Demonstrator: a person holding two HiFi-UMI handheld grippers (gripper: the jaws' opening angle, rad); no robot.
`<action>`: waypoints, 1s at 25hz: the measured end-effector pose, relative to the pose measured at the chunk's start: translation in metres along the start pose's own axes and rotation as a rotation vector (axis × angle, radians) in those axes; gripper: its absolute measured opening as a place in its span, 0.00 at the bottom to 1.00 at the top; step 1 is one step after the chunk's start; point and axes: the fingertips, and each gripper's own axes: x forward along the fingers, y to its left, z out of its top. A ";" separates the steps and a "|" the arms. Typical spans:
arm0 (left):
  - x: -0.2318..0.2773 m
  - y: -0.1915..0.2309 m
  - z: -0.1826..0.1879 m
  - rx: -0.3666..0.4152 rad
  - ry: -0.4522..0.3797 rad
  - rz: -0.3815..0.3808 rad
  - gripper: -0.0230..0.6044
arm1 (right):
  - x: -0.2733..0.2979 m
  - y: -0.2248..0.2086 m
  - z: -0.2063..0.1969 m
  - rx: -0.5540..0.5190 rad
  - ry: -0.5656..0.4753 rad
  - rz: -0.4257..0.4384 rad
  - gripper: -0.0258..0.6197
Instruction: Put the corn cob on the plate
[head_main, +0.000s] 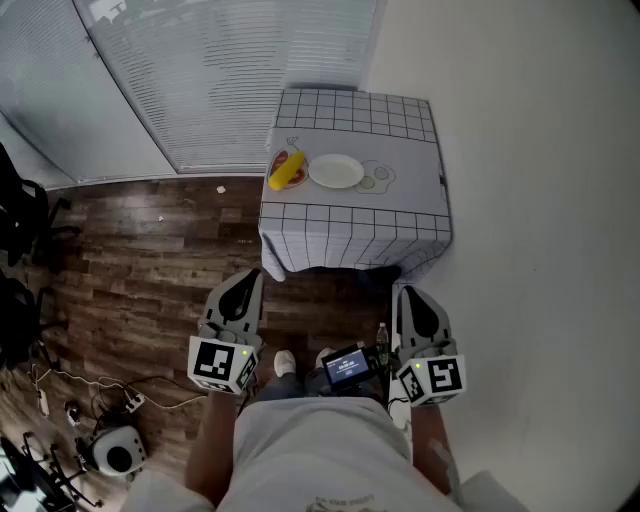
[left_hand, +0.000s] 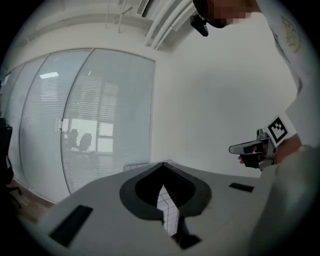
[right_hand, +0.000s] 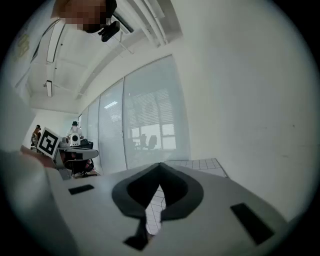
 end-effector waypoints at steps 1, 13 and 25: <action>0.000 0.000 0.000 -0.001 -0.001 0.001 0.05 | 0.000 0.000 -0.001 0.007 -0.002 0.003 0.05; 0.008 -0.004 0.003 0.014 0.007 0.008 0.05 | 0.004 -0.006 0.001 0.077 -0.034 0.072 0.05; 0.023 -0.014 0.007 0.032 -0.008 0.059 0.05 | 0.000 -0.016 0.001 0.127 -0.058 0.165 0.05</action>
